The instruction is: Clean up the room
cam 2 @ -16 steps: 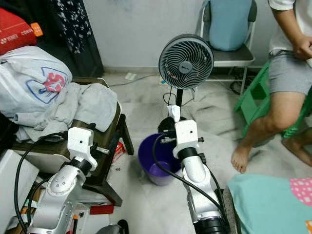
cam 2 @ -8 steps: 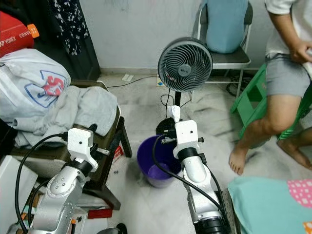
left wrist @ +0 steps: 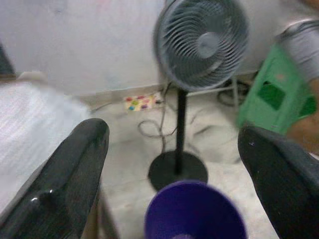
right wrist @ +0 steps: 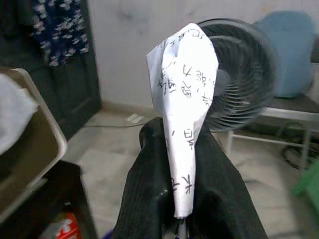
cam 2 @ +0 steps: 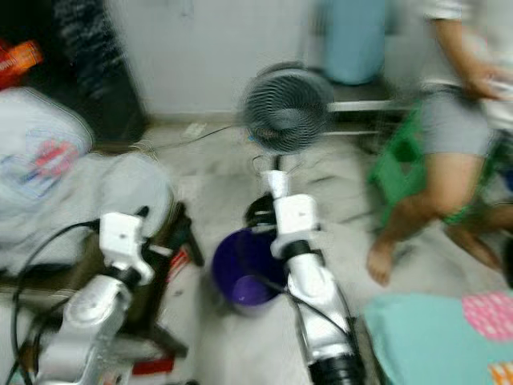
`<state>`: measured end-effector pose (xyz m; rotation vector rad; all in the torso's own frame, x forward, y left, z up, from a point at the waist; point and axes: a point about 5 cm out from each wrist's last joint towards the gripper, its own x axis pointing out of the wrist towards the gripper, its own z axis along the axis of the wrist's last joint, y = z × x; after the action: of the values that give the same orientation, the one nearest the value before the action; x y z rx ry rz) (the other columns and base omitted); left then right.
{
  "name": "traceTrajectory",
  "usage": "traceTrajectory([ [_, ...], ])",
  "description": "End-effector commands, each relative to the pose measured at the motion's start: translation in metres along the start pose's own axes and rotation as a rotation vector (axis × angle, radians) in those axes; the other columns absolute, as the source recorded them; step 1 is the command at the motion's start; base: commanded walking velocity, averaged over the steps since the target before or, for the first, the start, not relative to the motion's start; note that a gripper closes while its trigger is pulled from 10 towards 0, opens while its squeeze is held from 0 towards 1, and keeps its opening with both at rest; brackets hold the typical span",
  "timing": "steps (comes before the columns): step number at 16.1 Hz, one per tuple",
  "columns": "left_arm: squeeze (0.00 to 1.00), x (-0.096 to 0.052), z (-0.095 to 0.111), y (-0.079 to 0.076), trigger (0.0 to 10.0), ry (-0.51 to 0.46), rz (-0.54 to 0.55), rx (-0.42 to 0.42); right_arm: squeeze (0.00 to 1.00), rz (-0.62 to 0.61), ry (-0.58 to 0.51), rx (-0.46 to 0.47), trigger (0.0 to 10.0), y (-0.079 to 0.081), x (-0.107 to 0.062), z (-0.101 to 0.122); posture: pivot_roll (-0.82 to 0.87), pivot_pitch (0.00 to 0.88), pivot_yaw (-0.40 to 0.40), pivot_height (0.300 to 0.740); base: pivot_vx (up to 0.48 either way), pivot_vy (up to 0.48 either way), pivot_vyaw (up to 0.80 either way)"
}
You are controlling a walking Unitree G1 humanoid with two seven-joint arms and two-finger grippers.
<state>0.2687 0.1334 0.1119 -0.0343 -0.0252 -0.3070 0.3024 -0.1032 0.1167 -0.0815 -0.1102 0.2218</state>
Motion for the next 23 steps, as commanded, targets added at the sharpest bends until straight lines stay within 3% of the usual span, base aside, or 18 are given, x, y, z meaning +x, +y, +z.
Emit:
traceTrajectory([
  [1,0.00,0.0009,0.0001,-0.0085,10.0,0.000,-0.030,-0.014,0.00,-0.032,0.028,-0.017,10.0,-0.0105,-0.0036,-0.0056,-0.01,0.136,0.035,0.740,0.337,0.000,0.00],
  [17,0.00,0.0019,0.0000,-0.0113,10.0,0.004,-0.034,-0.010,0.00,0.010,0.021,-0.024,10.0,-0.0053,-0.0013,-0.0049,-0.01,0.128,0.033,0.740,0.315,0.000,0.00],
  [23,0.00,0.0006,-0.0002,-0.0078,10.0,0.006,-0.016,0.014,0.00,0.018,0.018,-0.031,10.0,-0.0031,-0.0007,-0.0047,0.00,0.127,0.035,0.740,0.000,0.000,0.71],
])
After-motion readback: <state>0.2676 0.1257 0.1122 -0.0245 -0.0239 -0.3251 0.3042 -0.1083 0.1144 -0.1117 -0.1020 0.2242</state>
